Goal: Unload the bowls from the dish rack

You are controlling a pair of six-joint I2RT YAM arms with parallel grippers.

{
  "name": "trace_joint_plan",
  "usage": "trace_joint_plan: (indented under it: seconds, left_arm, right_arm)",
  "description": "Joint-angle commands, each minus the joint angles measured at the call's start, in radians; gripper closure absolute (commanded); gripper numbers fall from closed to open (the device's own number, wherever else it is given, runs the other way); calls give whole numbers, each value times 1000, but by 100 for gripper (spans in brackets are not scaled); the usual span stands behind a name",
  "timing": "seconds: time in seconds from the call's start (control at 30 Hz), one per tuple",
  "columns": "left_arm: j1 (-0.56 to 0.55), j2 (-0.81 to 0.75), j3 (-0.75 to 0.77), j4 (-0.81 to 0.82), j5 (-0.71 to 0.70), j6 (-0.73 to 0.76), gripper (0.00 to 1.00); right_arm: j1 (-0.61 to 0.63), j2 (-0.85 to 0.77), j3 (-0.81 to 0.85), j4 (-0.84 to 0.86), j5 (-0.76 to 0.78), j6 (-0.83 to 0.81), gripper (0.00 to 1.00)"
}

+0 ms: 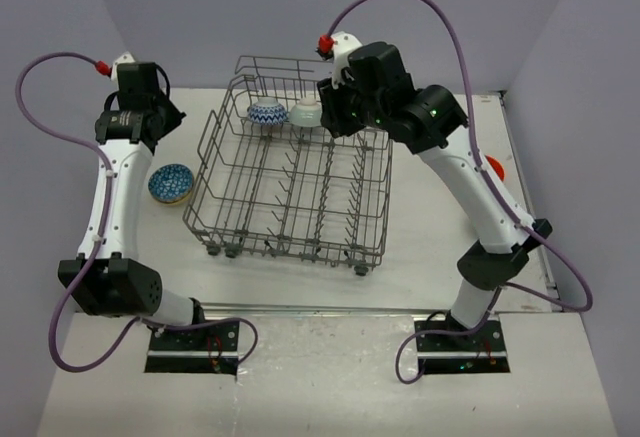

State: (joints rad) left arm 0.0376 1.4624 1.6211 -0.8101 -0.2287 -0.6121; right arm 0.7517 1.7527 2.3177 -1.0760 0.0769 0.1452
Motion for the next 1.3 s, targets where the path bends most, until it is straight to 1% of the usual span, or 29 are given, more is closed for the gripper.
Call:
trace_joint_plan:
  seconds: [0.0,0.03,0.07,0.1,0.13,0.17,0.2,0.23,0.27,0.33,0.37,0.47,0.5,0.53,0.57,0.67,0.7,0.77,0.9,0.93,1.03,1.17,1.27]
  left_arm:
    - [7,-20,36,2,5,-11,100]
    - [7,-20,39,14,0,-11,100]
    - [7,-31,28,34,3,-9,100]
    - [11,-33,25,70,-10,-6,100]
    - [13,-39,20,86,-17,-6,100]
    - [16,-37,4,112,-15,-6,98]
    - [21,-34,-6,120,-15,-12,97]
    - [22,-21,-19,130,-12,-17,97]
    - [25,-11,-58,155,-9,-12,96]
    - [36,27,-75,154,2,-9,100]
    - [48,38,-82,152,5,-9,100]
    - [54,58,-128,186,40,9,100]
    - [53,61,-154,193,57,18,100]
    - [56,67,-165,198,63,20,100]
    - [54,72,-174,203,71,23,100]
    - [56,84,-230,227,112,31,100]
    - [56,85,-246,235,123,31,100]
    - [56,84,-288,244,132,28,100]
    - [54,52,-371,279,163,20,100]
    - [54,49,-392,307,172,18,100]
    - [56,50,-446,324,199,12,100]
    - [53,33,-515,359,232,-3,100]
    - [54,0,-561,377,265,-5,100]
  right_arm:
    - [5,34,31,60,101,-119,65]
    - [5,37,16,92,130,-137,56]
    - [5,34,-44,173,144,-185,46]
    - [5,36,-81,226,156,-243,32]
    - [5,45,-140,270,155,-274,28]
    - [5,59,-152,330,150,-327,27]
    - [3,79,-153,346,150,-344,22]
    - [3,132,-123,355,176,-354,20]
    - [-2,161,-95,341,179,-354,20]
    - [-6,215,-45,334,150,-346,20]
    - [-14,220,-47,352,136,-340,21]
    - [-29,257,-34,363,104,-328,42]
    - [-31,269,-24,364,106,-337,46]
    - [-31,280,-23,369,109,-352,45]
    - [-31,292,-35,399,122,-387,39]
    - [-35,291,-124,530,149,-440,33]
    - [-40,294,-156,565,143,-441,32]
    - [-40,310,-165,631,127,-479,31]
    - [-43,405,-123,663,113,-552,30]
    - [-43,416,-123,686,109,-579,30]
    - [-51,447,-135,731,92,-633,30]
    - [-78,490,-130,748,98,-647,29]
    - [-100,496,-182,772,115,-653,29]
